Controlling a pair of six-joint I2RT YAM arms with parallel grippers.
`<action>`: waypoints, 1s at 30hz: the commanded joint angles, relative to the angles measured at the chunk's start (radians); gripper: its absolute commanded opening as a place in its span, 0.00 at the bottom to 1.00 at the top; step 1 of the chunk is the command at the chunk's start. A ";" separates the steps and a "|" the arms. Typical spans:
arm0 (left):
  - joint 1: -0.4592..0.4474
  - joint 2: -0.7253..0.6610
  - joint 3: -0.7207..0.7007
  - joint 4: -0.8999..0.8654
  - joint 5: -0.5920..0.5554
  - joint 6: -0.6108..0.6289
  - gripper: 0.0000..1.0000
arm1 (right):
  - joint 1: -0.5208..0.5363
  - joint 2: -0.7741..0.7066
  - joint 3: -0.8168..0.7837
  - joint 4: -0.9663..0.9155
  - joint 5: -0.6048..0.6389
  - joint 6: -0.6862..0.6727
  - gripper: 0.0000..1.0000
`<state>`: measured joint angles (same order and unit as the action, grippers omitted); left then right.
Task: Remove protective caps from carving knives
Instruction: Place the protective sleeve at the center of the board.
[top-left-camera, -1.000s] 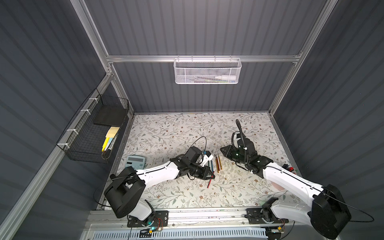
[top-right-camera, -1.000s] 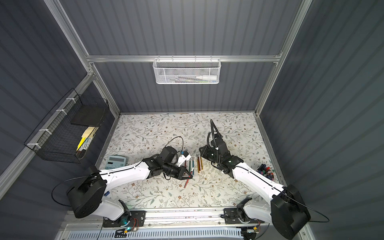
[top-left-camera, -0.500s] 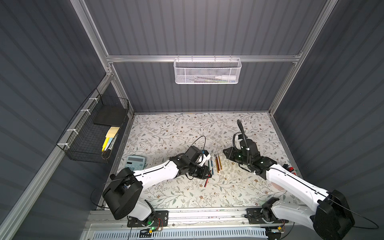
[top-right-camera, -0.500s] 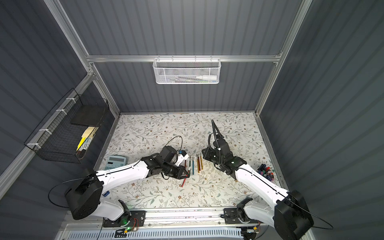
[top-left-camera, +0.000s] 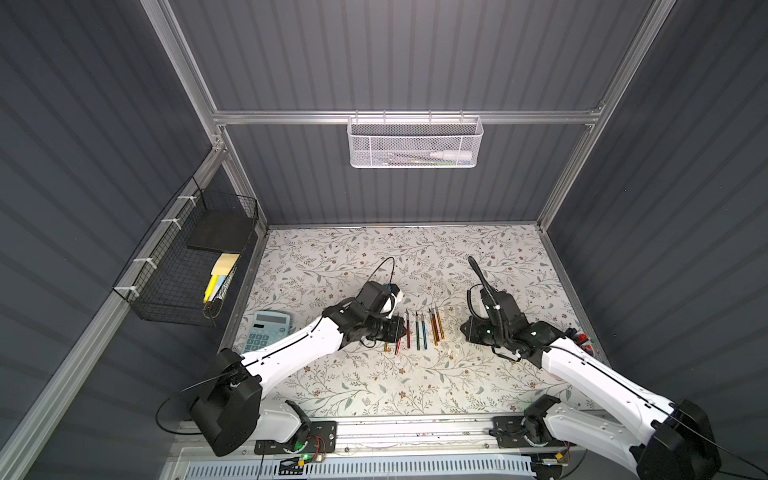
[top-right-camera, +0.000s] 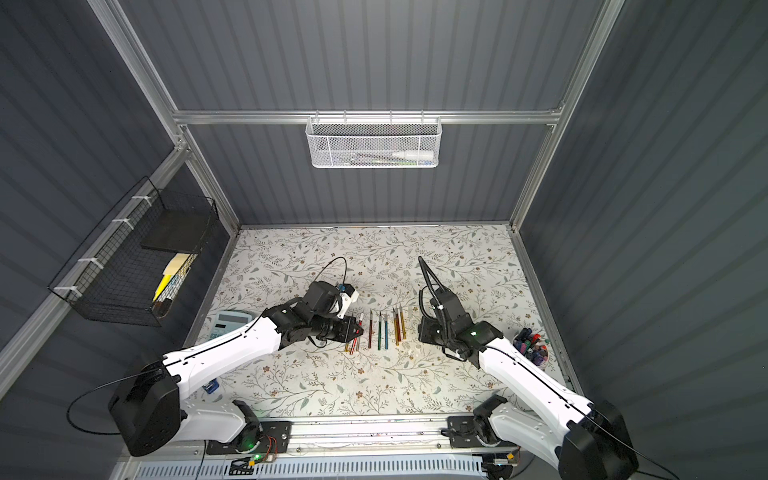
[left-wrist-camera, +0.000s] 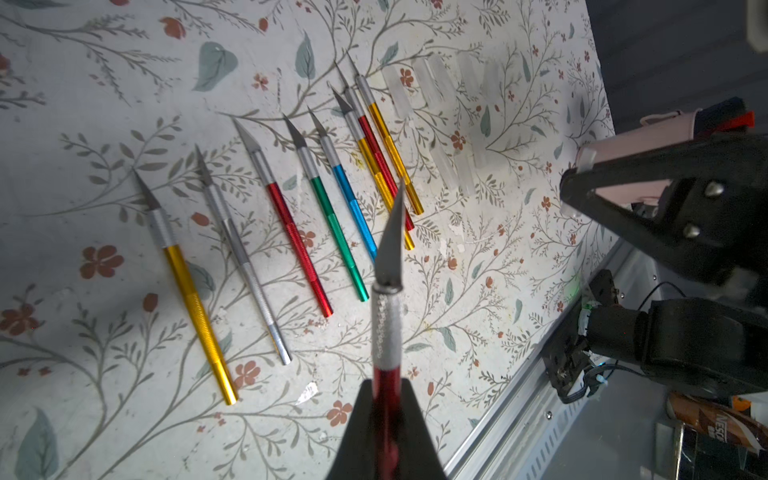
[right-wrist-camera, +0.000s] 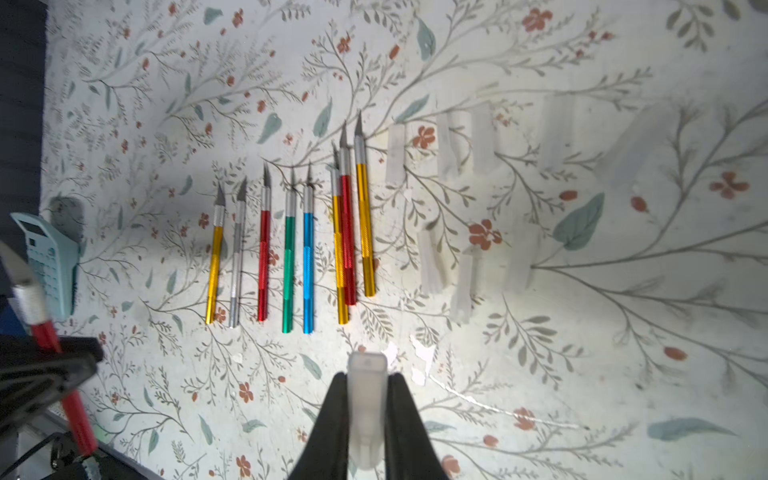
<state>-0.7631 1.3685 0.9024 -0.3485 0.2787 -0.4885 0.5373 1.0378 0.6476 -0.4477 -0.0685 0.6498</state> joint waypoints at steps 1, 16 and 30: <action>0.009 -0.027 0.001 -0.020 -0.013 0.025 0.00 | -0.002 0.030 -0.007 -0.040 -0.017 -0.032 0.10; 0.033 -0.060 -0.043 -0.018 -0.012 0.018 0.00 | 0.004 0.316 0.051 0.057 -0.033 -0.063 0.10; 0.044 -0.044 -0.039 -0.022 -0.011 0.023 0.00 | 0.019 0.490 0.155 0.040 0.017 -0.089 0.10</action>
<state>-0.7280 1.3319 0.8700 -0.3557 0.2718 -0.4881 0.5518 1.5017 0.7742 -0.3904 -0.0776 0.5819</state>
